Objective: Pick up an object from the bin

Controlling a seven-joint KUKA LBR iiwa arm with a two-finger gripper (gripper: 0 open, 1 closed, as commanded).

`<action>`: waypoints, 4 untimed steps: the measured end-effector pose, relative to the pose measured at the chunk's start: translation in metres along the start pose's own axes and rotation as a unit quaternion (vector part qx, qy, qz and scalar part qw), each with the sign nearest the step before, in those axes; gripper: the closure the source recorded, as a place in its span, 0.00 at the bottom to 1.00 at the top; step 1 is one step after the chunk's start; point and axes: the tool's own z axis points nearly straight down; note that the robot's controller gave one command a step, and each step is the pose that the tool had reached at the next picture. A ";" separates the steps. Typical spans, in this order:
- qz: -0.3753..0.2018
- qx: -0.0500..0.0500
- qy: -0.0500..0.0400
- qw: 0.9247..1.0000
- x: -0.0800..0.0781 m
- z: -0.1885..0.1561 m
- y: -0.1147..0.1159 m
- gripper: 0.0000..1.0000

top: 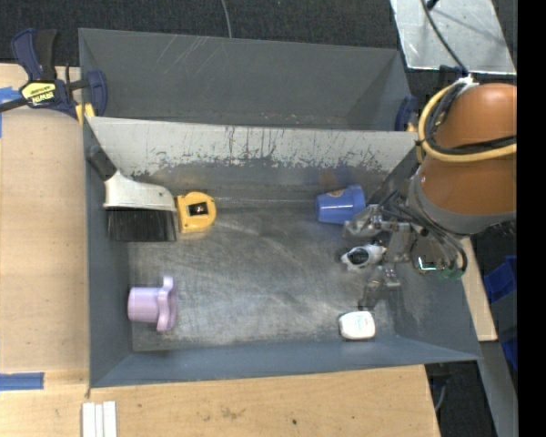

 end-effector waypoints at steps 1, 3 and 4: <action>-0.001 0.000 -0.004 1.000 -0.002 -0.004 0.000 0.00; 0.218 0.000 -0.005 0.976 -0.053 0.055 -0.025 0.00; 0.218 0.000 -0.005 0.976 -0.053 0.055 -0.025 0.00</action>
Offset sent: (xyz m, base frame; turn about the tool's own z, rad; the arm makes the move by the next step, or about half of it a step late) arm 0.0518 -0.0243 -0.0555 0.4433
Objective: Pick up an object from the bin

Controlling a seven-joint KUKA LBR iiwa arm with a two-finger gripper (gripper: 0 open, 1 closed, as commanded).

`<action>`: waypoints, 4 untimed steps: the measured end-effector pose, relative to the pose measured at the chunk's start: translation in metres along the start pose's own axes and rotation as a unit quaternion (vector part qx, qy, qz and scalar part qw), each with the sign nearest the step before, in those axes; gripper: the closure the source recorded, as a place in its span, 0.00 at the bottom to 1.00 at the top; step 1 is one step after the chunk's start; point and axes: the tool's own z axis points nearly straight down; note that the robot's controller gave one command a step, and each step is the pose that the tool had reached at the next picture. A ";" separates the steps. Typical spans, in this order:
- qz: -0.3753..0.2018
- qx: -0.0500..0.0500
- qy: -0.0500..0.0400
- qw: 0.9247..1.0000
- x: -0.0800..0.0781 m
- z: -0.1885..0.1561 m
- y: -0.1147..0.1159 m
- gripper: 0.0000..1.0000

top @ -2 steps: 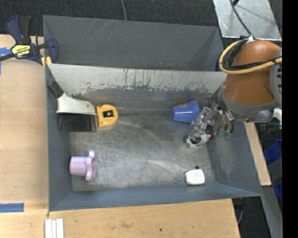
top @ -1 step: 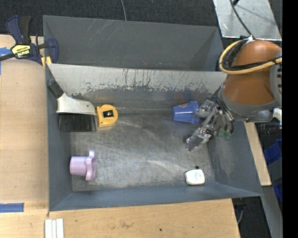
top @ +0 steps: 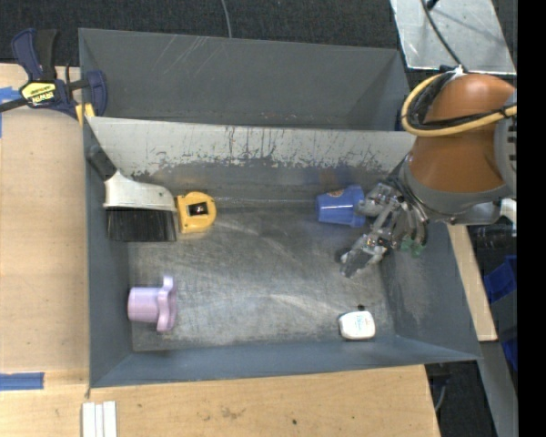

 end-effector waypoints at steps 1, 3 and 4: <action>0.000 0.000 0.000 1.000 -0.001 0.001 0.000 0.00; -0.051 -0.002 -0.006 0.999 -0.028 0.045 -0.024 0.00; -0.110 0.001 0.006 0.994 -0.029 0.085 -0.041 0.00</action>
Offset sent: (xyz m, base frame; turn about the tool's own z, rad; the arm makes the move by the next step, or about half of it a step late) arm 0.0070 -0.0179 0.0439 -0.1588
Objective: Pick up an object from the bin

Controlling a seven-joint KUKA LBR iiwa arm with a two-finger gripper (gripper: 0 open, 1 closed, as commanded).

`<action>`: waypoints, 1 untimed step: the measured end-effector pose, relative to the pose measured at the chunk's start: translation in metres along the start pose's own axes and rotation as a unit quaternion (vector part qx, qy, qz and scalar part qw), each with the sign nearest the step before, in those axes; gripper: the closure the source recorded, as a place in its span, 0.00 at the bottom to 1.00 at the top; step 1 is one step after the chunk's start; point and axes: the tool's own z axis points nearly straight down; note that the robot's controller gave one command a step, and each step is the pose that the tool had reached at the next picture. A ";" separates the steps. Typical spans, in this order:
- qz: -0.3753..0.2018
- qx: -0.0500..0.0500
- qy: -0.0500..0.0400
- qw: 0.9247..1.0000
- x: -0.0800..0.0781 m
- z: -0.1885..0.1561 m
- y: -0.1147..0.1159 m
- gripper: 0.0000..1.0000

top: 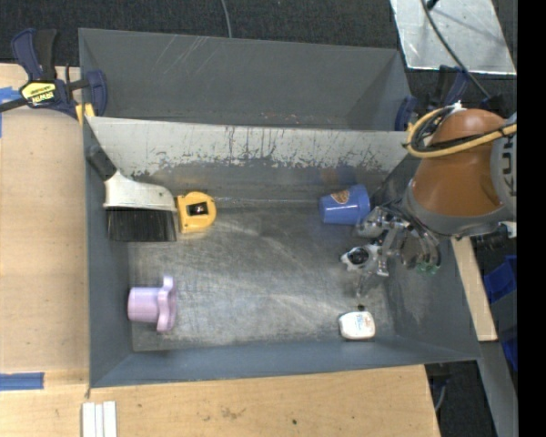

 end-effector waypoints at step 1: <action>-0.039 0.000 -0.003 0.999 -0.008 0.012 -0.003 0.00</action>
Offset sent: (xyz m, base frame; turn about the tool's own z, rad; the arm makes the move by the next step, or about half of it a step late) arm -0.0050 -0.0371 -0.0073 0.0312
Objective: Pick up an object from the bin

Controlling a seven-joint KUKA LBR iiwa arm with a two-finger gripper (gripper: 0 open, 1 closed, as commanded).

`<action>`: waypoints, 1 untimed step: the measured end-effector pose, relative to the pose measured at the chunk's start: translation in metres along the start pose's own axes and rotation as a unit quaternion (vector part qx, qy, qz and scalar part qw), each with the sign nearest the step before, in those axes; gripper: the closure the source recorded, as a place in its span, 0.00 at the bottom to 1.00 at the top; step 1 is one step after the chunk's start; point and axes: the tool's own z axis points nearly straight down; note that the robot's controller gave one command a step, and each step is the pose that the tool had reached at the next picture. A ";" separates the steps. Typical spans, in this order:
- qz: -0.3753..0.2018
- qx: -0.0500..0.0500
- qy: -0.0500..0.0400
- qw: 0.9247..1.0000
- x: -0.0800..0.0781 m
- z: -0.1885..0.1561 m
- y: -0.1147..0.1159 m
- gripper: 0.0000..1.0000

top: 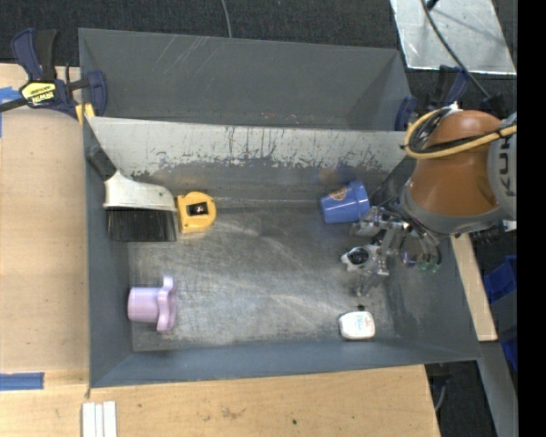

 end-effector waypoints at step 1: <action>0.086 0.000 -0.001 0.996 0.003 -0.003 -0.018 0.00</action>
Offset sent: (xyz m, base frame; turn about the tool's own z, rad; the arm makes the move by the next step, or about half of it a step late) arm 0.0146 -0.0305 0.0058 -0.0142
